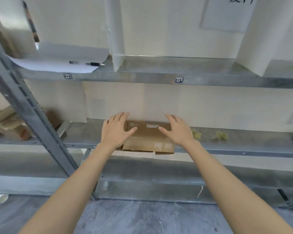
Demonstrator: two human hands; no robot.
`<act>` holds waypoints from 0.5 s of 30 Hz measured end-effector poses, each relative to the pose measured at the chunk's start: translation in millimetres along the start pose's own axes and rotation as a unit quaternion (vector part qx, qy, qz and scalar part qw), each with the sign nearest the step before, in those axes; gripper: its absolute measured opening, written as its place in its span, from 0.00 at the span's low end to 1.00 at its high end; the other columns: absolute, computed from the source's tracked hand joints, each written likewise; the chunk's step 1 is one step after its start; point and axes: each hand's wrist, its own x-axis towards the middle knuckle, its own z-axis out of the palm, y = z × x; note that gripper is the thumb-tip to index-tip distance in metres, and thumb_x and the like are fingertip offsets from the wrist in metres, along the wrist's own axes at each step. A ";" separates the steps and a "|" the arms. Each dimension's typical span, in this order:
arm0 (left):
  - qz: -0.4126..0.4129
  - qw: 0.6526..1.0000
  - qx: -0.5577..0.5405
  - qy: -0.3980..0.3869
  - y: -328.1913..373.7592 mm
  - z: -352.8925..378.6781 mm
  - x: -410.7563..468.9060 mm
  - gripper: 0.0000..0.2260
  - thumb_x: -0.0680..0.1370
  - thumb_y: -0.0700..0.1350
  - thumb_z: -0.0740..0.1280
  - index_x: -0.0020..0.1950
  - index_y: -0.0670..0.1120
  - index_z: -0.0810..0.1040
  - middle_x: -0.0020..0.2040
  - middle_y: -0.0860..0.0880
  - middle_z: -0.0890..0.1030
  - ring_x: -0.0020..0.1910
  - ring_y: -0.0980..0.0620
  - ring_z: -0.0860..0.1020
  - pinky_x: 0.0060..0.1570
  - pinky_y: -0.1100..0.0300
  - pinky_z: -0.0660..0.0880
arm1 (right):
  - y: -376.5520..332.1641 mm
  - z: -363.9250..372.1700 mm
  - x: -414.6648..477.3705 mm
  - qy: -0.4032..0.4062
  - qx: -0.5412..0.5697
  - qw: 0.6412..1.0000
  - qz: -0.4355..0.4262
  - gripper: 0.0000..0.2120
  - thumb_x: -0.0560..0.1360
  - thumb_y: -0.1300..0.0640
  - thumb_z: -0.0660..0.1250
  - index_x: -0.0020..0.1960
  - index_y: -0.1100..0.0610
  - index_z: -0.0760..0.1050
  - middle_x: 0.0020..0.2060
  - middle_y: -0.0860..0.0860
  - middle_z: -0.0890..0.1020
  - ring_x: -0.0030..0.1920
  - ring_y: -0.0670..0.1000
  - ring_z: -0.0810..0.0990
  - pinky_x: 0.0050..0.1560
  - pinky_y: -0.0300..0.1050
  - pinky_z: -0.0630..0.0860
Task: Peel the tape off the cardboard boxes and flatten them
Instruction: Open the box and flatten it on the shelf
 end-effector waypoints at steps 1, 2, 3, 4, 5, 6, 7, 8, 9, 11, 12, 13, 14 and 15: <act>0.003 1.000 -0.003 0.007 5.5 -8.7 -3.9 0.31 0.78 0.65 0.60 0.78 0.54 0.62 0.78 0.52 0.64 0.75 0.51 0.62 0.69 0.50 0.59 | -1.4 -10.6 -5.7 0.002 -0.002 1.000 -0.003 0.33 0.78 0.37 0.58 0.78 0.49 0.55 0.75 0.53 0.62 0.75 0.55 0.59 0.70 0.53 0.62; 0.006 1.000 -0.003 0.013 10.8 -16.9 -7.5 0.31 0.78 0.65 0.60 0.78 0.54 0.62 0.77 0.52 0.64 0.75 0.51 0.62 0.70 0.50 0.59 | -2.9 -20.9 -10.8 0.004 -0.004 1.000 -0.004 0.33 0.78 0.37 0.58 0.78 0.49 0.54 0.75 0.53 0.62 0.75 0.55 0.59 0.70 0.53 0.62; 0.010 1.000 -0.003 0.019 15.3 -24.3 -10.5 0.31 0.78 0.65 0.61 0.78 0.54 0.62 0.77 0.52 0.64 0.75 0.51 0.62 0.70 0.50 0.59 | -4.6 -30.9 -15.8 0.008 -0.006 1.000 -0.006 0.34 0.78 0.37 0.58 0.78 0.49 0.54 0.75 0.53 0.62 0.75 0.55 0.59 0.70 0.53 0.62; 0.014 1.000 -0.002 0.024 19.8 -31.5 -13.5 0.31 0.78 0.64 0.61 0.78 0.54 0.62 0.77 0.52 0.64 0.75 0.51 0.62 0.70 0.51 0.59 | -6.0 -40.5 -20.6 0.011 -0.009 1.000 -0.009 0.34 0.78 0.37 0.58 0.78 0.49 0.54 0.76 0.53 0.62 0.75 0.54 0.58 0.71 0.53 0.62; 0.018 0.999 -0.002 0.030 23.7 -38.2 -15.7 0.31 0.78 0.64 0.61 0.78 0.54 0.62 0.77 0.53 0.64 0.75 0.51 0.62 0.70 0.51 0.59 | -6.9 -50.2 -24.4 0.014 -0.010 1.000 -0.011 0.34 0.78 0.38 0.59 0.78 0.49 0.54 0.76 0.53 0.61 0.76 0.54 0.58 0.71 0.54 0.61; 0.023 0.999 -0.002 0.036 27.0 -44.2 -17.4 0.31 0.78 0.64 0.61 0.78 0.54 0.62 0.77 0.53 0.64 0.75 0.51 0.62 0.69 0.51 0.60 | -8.2 -59.6 -28.1 0.019 -0.014 1.000 -0.014 0.33 0.78 0.38 0.59 0.78 0.50 0.55 0.76 0.53 0.61 0.76 0.54 0.58 0.71 0.54 0.61; 0.027 0.999 -0.002 0.040 29.8 -50.0 -18.7 0.30 0.78 0.63 0.61 0.78 0.54 0.62 0.77 0.53 0.64 0.75 0.51 0.62 0.69 0.51 0.60 | -10.2 -69.5 -32.1 0.024 -0.014 0.999 -0.016 0.33 0.78 0.39 0.60 0.78 0.50 0.56 0.76 0.53 0.61 0.75 0.54 0.58 0.71 0.54 0.61; 0.031 0.999 -0.002 0.043 32.0 -55.3 -19.7 0.30 0.78 0.63 0.61 0.78 0.53 0.62 0.77 0.52 0.64 0.75 0.51 0.62 0.69 0.51 0.60 | -11.7 -80.2 -34.8 0.036 -0.008 0.999 -0.020 0.33 0.78 0.39 0.61 0.78 0.50 0.56 0.75 0.53 0.62 0.75 0.55 0.59 0.71 0.55 0.62; 0.034 0.998 -0.001 0.046 33.7 -60.3 -20.0 0.31 0.78 0.63 0.61 0.78 0.53 0.61 0.77 0.52 0.64 0.75 0.51 0.62 0.69 0.51 0.60 | -13.4 -92.7 -37.9 0.048 0.005 0.999 -0.023 0.33 0.77 0.39 0.62 0.78 0.50 0.57 0.75 0.53 0.62 0.75 0.55 0.60 0.71 0.55 0.62; 0.037 0.998 0.002 0.047 35.7 -69.6 -19.1 0.31 0.78 0.63 0.62 0.78 0.53 0.62 0.77 0.52 0.64 0.75 0.50 0.63 0.69 0.50 0.60 | -21.2 -123.2 -47.4 0.089 0.039 0.994 -0.042 0.32 0.77 0.41 0.63 0.77 0.51 0.60 0.74 0.52 0.64 0.74 0.54 0.62 0.71 0.56 0.63; 0.039 0.998 0.003 0.049 36.3 -73.7 -18.4 0.31 0.78 0.63 0.62 0.78 0.53 0.62 0.77 0.52 0.64 0.75 0.50 0.63 0.69 0.50 0.60 | -27.9 -141.3 -53.7 0.125 0.057 0.989 -0.062 0.31 0.77 0.43 0.65 0.76 0.51 0.61 0.73 0.52 0.66 0.74 0.53 0.62 0.71 0.56 0.63; 0.041 0.998 0.005 0.053 36.2 -77.0 -17.7 0.31 0.78 0.63 0.62 0.78 0.53 0.62 0.77 0.51 0.64 0.75 0.50 0.63 0.69 0.50 0.60 | -36.8 -160.0 -61.1 0.159 0.078 0.981 -0.084 0.29 0.77 0.45 0.66 0.75 0.52 0.63 0.72 0.52 0.67 0.73 0.53 0.63 0.71 0.55 0.63; 0.043 0.997 0.008 0.056 35.9 -80.1 -17.0 0.31 0.78 0.64 0.61 0.78 0.53 0.61 0.77 0.51 0.64 0.75 0.50 0.63 0.70 0.50 0.60 | -49.4 -182.4 -74.1 0.188 0.110 0.970 -0.105 0.28 0.78 0.47 0.66 0.74 0.52 0.65 0.71 0.52 0.68 0.73 0.51 0.64 0.71 0.53 0.62; 0.044 0.997 0.011 0.056 35.0 -83.1 -16.3 0.31 0.78 0.64 0.61 0.78 0.53 0.61 0.78 0.52 0.64 0.75 0.50 0.63 0.70 0.50 0.59 | -60.3 -205.2 -90.2 0.214 0.136 0.959 -0.124 0.26 0.78 0.49 0.67 0.73 0.52 0.66 0.70 0.51 0.69 0.72 0.49 0.65 0.72 0.50 0.62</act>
